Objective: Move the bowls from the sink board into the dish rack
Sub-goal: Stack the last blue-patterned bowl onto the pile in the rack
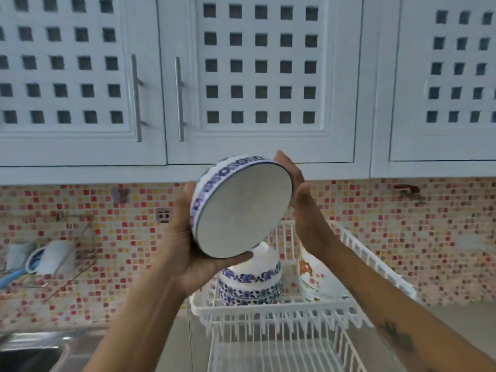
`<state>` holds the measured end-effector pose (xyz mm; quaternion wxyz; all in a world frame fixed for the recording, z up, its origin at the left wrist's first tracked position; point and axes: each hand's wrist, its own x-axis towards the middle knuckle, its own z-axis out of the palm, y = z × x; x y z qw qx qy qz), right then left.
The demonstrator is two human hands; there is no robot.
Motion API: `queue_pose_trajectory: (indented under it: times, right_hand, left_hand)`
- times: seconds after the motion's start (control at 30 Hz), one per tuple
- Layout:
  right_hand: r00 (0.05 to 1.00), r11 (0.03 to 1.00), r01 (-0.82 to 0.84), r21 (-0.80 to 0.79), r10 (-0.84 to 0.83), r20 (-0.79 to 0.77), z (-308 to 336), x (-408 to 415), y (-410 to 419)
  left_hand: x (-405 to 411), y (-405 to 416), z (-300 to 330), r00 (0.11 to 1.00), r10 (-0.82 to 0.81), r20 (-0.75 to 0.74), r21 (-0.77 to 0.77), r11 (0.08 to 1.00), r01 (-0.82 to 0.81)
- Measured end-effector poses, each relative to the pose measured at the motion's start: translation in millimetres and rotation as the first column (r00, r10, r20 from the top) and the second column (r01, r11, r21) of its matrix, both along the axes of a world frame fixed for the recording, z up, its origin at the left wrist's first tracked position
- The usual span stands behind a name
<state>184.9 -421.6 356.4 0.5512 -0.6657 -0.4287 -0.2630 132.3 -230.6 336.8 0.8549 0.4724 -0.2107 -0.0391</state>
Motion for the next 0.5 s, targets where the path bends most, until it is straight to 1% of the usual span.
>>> queue_pose_trajectory:
  times: [0.07,0.13,0.17,0.23,0.3,0.33,0.4,0.43,0.5]
  right_hand:
    - [0.981,0.995,-0.046,-0.084,0.029,-0.192,4,1,-2]
    - [0.928,0.993,-0.09,-0.079,0.055,-0.369,5,8,-4]
    - [0.901,0.994,-0.1,-0.041,0.072,-0.427,2,13,-6]
    - [0.863,0.995,-0.099,0.017,0.094,-0.496,-3,25,-5]
    - [0.812,0.995,-0.079,0.059,0.099,-0.575,-9,37,-3]
    - [0.775,0.994,-0.08,0.074,0.108,-0.622,-13,41,-1]
    - [0.722,0.996,-0.046,0.07,0.082,-0.687,-22,51,4]
    - [0.709,0.998,-0.01,0.057,0.048,-0.703,-27,54,7]
    - [0.705,0.998,0.05,0.049,-0.001,-0.709,-39,63,10]
  left_hand:
    - [3,-9,2,0.979,0.175,0.101,0.12,0.975,-0.187]
    - [15,-14,-1,0.932,0.322,0.167,0.172,0.921,-0.35]
    - [21,-16,-3,0.896,0.396,0.203,0.184,0.883,-0.432]
    - [36,-18,-10,0.831,0.495,0.255,0.209,0.811,-0.547]
    - [46,-20,-19,0.75,0.587,0.303,0.267,0.704,-0.658]
    - [52,-20,-25,0.707,0.615,0.349,0.307,0.638,-0.706]
    - [60,-24,-35,0.648,0.618,0.445,0.387,0.52,-0.761]
    - [65,-24,-40,0.625,0.62,0.474,0.409,0.474,-0.78]
    - [76,-24,-47,0.601,0.621,0.504,0.435,0.419,-0.797]
